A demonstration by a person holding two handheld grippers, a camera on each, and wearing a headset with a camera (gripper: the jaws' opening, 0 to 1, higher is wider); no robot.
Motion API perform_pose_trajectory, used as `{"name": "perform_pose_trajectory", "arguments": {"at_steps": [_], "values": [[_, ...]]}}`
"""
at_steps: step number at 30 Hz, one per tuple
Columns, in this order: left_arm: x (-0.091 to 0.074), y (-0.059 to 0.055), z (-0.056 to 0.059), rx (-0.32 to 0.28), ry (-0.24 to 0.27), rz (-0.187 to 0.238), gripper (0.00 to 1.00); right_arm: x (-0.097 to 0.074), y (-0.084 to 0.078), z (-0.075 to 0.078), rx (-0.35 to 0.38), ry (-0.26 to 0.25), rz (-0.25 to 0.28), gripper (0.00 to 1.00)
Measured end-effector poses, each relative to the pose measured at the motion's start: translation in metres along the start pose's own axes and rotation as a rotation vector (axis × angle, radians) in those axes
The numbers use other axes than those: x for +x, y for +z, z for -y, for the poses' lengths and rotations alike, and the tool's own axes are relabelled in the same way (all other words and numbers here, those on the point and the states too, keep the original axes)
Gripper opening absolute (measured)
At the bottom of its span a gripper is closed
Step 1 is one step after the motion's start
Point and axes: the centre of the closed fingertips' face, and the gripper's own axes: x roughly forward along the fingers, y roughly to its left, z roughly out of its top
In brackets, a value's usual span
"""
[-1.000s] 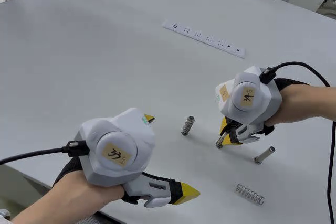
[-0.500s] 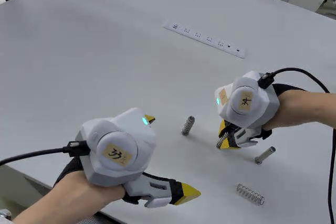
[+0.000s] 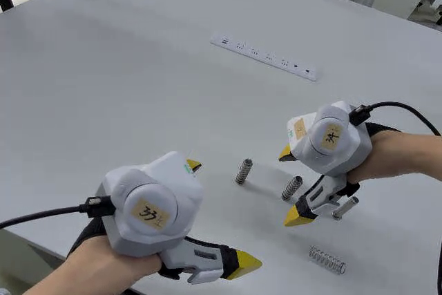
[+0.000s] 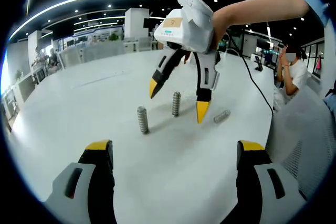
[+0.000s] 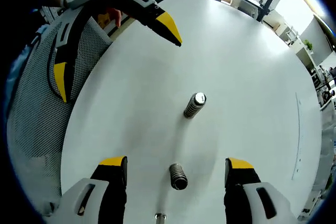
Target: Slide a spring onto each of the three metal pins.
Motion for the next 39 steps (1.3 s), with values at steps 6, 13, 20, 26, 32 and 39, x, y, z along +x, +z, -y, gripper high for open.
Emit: {"name": "perform_pose_trajectory", "arguments": {"at_steps": [6, 13, 20, 26, 32, 39], "values": [[0.0, 0.001, 0.0, -0.019, -0.005, 0.004, 0.97, -0.002, -0.001, -0.002, 0.01, -0.022, 0.026, 0.99], [-0.001, 0.001, -0.002, -0.027, 0.006, 0.007, 0.97, -0.008, -0.002, -0.002, 0.045, -0.046, 0.054, 0.99], [-0.001, 0.001, 0.0, -0.025, -0.004, 0.002, 0.97, -0.024, 0.004, -0.001, 0.078, -0.1, 0.13, 0.99], [-0.001, 0.002, 0.0, -0.029, -0.009, 0.004, 0.97, -0.04, 0.001, -0.003, 0.107, -0.143, 0.168, 0.99], [-0.001, 0.005, 0.0, -0.038, -0.017, 0.012, 0.97, -0.056, -0.003, -0.008, 0.126, -0.189, 0.198, 0.99], [0.0, 0.006, 0.002, -0.029, -0.033, 0.005, 0.97, -0.075, -0.01, -0.018, 0.199, -0.242, 0.262, 0.99]]}}
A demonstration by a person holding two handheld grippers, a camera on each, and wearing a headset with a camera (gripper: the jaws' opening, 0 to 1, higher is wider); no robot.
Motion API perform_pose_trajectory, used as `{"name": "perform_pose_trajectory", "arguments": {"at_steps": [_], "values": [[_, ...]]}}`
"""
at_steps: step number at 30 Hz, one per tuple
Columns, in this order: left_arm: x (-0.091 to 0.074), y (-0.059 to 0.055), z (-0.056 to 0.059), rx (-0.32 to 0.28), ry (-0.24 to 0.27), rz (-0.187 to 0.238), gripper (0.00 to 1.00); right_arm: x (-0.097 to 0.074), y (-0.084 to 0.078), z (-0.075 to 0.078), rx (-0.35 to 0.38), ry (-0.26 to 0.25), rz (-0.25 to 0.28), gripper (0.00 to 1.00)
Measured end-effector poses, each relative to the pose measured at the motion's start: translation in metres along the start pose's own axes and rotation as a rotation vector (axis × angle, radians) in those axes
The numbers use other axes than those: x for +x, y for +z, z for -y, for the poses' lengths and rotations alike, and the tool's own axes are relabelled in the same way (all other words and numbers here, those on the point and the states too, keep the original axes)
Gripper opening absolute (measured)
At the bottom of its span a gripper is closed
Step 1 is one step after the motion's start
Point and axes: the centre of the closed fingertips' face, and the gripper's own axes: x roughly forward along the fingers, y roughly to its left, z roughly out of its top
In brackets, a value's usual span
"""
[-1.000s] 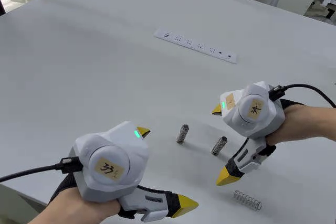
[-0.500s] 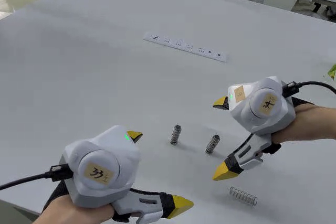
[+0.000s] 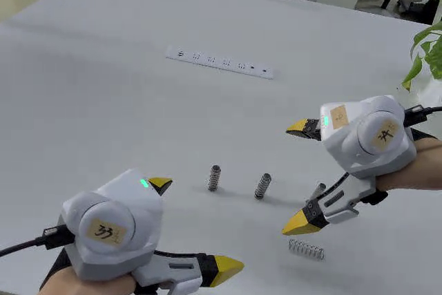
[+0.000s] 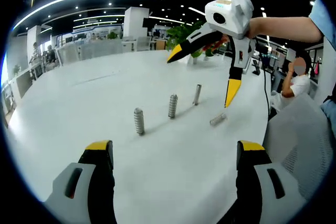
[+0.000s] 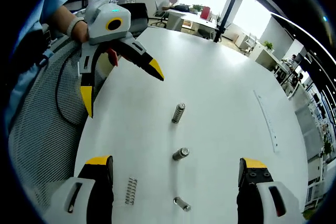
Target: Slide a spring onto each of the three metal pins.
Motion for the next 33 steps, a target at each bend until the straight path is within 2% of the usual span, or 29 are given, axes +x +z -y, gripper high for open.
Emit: {"name": "perform_pose_trajectory", "arguments": {"at_steps": [5, 9, 17, 29, 33], "values": [[0.001, 0.0, 0.001, -0.01, -0.022, 0.0, 0.97, -0.011, -0.012, -0.007, 0.055, -0.031, 0.01, 0.99], [0.001, -0.001, 0.0, -0.037, -0.034, 0.006, 0.97, -0.017, -0.028, -0.012, 0.085, -0.043, -0.008, 0.99], [0.003, -0.002, -0.007, -0.004, -0.05, -0.02, 0.97, -0.032, -0.049, -0.022, 0.183, -0.095, 0.009, 0.99], [0.007, 0.0, -0.014, 0.039, -0.072, -0.046, 0.97, -0.049, -0.067, -0.041, 0.32, -0.158, 0.068, 0.99], [0.009, 0.001, -0.014, 0.054, -0.087, -0.049, 0.97, -0.056, -0.072, -0.044, 0.393, -0.199, 0.102, 0.99]]}}
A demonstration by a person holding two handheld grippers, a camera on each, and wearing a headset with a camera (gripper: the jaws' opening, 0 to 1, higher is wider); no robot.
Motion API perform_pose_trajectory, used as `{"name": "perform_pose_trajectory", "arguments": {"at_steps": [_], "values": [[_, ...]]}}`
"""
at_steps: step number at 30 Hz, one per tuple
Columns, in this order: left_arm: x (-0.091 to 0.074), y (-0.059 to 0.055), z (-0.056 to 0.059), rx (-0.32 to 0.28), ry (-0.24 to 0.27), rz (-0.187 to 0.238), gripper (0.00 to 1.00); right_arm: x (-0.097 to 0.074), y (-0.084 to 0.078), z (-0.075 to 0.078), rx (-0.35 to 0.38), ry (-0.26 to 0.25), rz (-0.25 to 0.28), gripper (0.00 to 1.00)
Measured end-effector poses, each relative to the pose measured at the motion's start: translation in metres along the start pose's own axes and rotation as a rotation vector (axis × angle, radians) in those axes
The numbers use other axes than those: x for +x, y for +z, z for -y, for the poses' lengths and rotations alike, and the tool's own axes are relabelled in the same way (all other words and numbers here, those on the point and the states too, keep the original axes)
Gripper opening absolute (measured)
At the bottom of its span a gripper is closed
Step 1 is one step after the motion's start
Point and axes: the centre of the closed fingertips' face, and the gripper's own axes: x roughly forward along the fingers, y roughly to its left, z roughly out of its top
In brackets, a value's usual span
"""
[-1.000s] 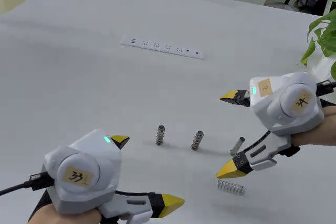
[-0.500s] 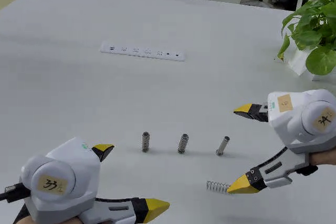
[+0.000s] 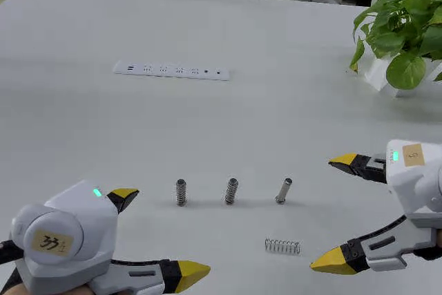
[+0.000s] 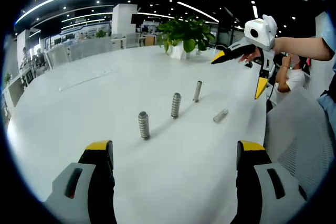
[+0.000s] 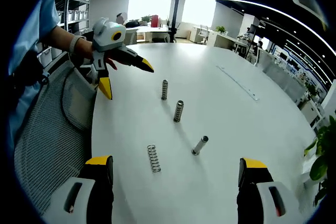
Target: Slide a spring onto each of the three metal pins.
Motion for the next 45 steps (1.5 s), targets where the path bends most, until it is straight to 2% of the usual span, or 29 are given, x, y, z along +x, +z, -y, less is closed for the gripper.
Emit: {"name": "perform_pose_trajectory", "arguments": {"at_steps": [3, 11, 21, 24, 32, 38, 45], "values": [[0.003, -0.001, 0.004, 0.013, -0.023, -0.005, 0.97, -0.004, -0.005, -0.002, 0.024, -0.013, 0.006, 0.99], [0.01, 0.006, 0.021, 0.066, -0.103, 0.019, 0.93, -0.009, -0.016, -0.01, 0.075, -0.036, 0.019, 0.99], [0.035, 0.008, 0.046, 0.147, -0.21, 0.012, 0.85, -0.012, -0.025, -0.016, 0.115, -0.055, 0.033, 0.99], [0.046, 0.008, 0.054, 0.185, -0.247, 0.007, 0.81, -0.014, -0.027, -0.019, 0.132, -0.064, 0.046, 0.99], [0.068, 0.007, 0.071, 0.241, -0.315, -0.003, 0.72, -0.02, -0.039, -0.026, 0.163, -0.085, 0.048, 0.99], [0.082, 0.005, 0.081, 0.26, -0.35, -0.015, 0.64, -0.027, -0.046, -0.029, 0.187, -0.1, 0.045, 0.99], [0.097, 0.002, 0.093, 0.273, -0.387, -0.022, 0.49, -0.031, -0.052, -0.035, 0.219, -0.119, 0.051, 0.99]]}}
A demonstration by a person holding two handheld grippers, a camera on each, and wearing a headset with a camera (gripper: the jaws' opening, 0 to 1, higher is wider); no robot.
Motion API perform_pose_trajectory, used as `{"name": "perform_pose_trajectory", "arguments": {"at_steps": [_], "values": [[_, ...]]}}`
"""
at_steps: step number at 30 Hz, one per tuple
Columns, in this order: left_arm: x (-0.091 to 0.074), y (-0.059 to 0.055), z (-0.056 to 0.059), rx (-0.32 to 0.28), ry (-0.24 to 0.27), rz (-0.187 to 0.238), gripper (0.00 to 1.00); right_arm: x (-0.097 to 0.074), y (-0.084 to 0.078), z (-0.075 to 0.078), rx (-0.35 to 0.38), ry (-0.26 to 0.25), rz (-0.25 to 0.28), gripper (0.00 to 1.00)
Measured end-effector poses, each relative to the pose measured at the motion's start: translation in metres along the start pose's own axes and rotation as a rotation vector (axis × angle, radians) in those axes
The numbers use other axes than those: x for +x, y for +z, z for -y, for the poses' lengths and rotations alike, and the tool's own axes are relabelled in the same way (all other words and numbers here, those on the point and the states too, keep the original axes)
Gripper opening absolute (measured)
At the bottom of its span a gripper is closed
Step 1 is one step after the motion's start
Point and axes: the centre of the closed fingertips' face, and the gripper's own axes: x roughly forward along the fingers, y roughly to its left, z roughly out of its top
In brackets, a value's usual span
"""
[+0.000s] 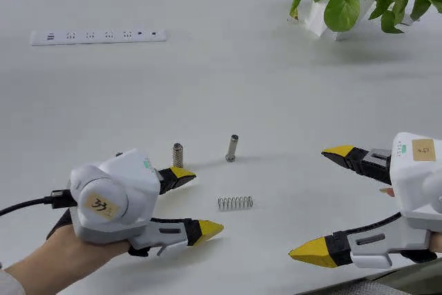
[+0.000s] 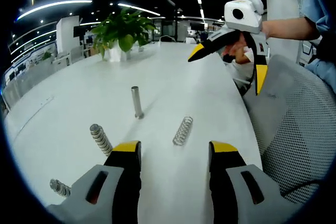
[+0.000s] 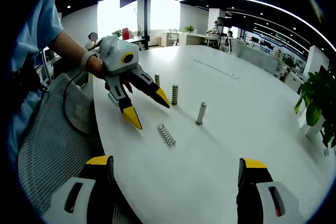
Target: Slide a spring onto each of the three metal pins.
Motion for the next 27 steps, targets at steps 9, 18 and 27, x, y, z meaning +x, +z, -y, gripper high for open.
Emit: {"name": "perform_pose_trajectory", "arguments": {"at_steps": [9, 18, 27], "values": [[0.021, -0.009, 0.002, 0.032, -0.029, -0.042, 0.35, -0.004, -0.008, -0.005, 0.037, -0.012, 0.006, 0.97], [0.024, -0.008, -0.002, 0.067, -0.032, -0.041, 0.18, -0.004, -0.007, -0.005, 0.061, -0.019, 0.017, 0.97], [0.025, -0.007, 0.004, 0.096, -0.032, -0.036, 0.13, -0.001, -0.007, -0.006, 0.063, -0.014, 0.015, 0.96]]}}
